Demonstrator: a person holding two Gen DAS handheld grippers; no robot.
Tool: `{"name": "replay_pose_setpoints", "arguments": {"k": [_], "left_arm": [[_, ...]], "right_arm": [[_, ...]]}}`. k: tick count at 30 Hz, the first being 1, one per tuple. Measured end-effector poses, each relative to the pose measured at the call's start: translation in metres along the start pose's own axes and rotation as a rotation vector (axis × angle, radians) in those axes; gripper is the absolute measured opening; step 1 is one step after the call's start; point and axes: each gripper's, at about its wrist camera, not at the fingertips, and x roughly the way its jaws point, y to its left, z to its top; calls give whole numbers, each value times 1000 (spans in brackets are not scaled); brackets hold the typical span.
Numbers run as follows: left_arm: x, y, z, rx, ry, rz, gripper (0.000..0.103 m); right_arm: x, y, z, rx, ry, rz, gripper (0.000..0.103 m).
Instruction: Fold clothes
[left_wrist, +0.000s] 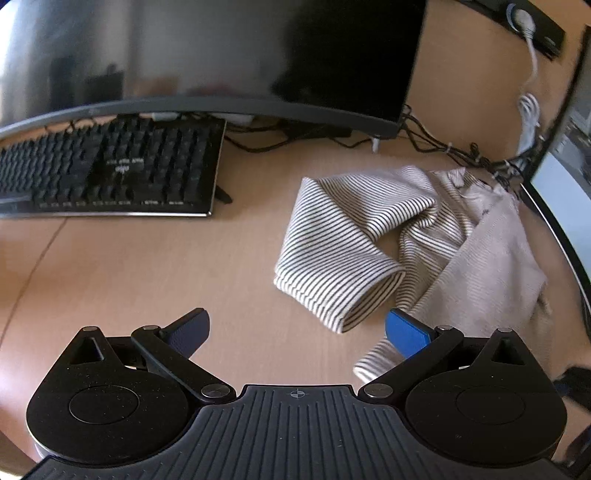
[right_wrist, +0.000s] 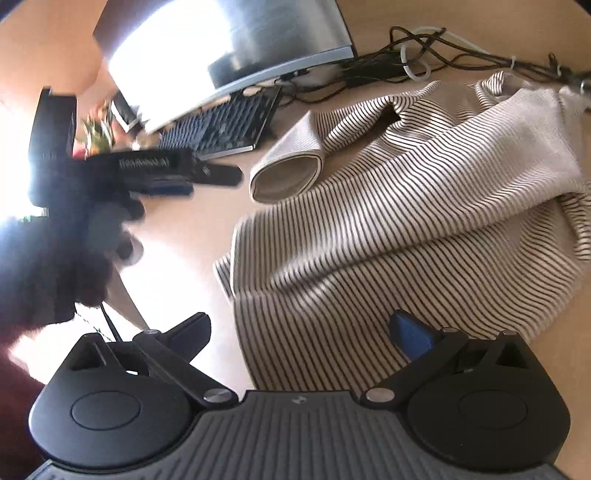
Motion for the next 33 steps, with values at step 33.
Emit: {"name": "replay_pose_setpoints", "arguments": {"k": [33], "left_arm": [[-4,-13,12,20,-10,-338,103]], "right_arm": [[-14,-1,-12,-50,208,-483,103]]}}
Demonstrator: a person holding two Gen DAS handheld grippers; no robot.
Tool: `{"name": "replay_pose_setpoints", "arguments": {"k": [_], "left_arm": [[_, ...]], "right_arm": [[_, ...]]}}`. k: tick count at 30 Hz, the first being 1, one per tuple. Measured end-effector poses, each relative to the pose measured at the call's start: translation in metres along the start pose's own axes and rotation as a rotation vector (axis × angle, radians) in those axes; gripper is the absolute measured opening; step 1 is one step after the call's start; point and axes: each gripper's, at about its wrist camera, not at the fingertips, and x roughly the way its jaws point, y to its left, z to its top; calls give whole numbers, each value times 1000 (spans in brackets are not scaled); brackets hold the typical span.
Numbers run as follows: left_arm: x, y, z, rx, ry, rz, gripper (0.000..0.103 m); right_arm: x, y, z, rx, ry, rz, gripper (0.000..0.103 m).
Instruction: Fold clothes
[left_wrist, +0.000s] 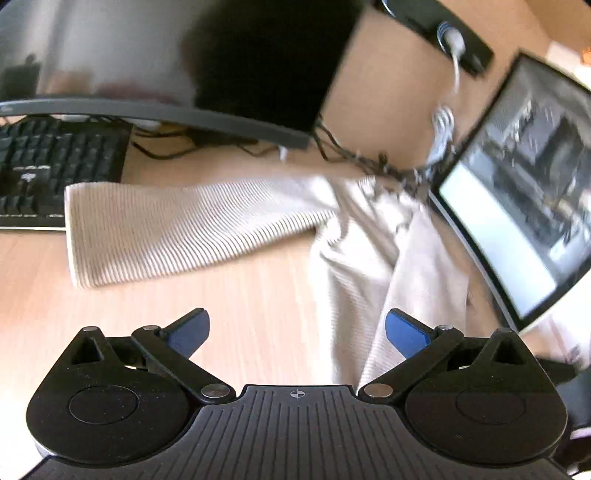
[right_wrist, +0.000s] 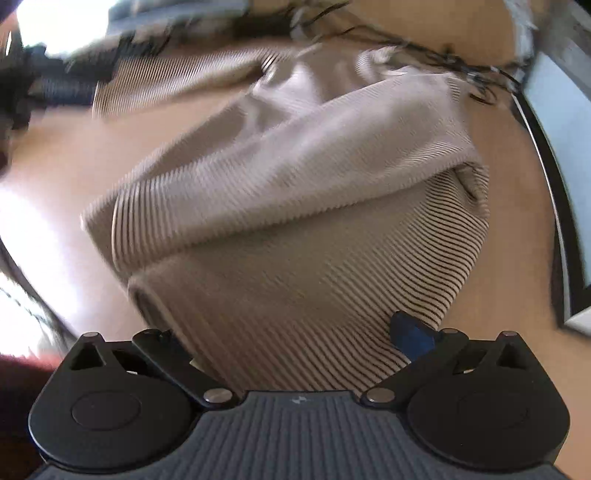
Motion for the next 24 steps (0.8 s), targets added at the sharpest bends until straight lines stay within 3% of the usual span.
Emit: {"name": "replay_pose_setpoints", "arguments": {"k": [3,7,10,13,14,18,21,23,24], "left_arm": [[-6,4,-1,21,-6,38,103],[-12,22,-1,-57,-10,90,103],[-8,27,-2,-113,-12,100,103],[-9,20,-3,-101,-19,70,103],[-11,16,-3,-85,-25,62,103],[-15,10,-6,-78,-48,44,103],[-13,10,-9,-109,-50,26,103],[-7,7,-10,-123,-40,5,103],[-3,5,-10,-127,-31,-8,103]], "right_arm": [[-51,6,2,-89,-118,-14,103],[-107,6,12,-104,-310,42,103],[-101,9,28,-104,-396,148,103],[-57,44,41,-198,-321,127,100],[-45,55,40,-253,-301,97,89],[-10,88,29,-454,-248,-23,62],[-9,83,24,-460,-246,-22,58],[-12,77,23,-445,-255,-24,36],[-16,73,25,-427,-276,-34,32]]}}
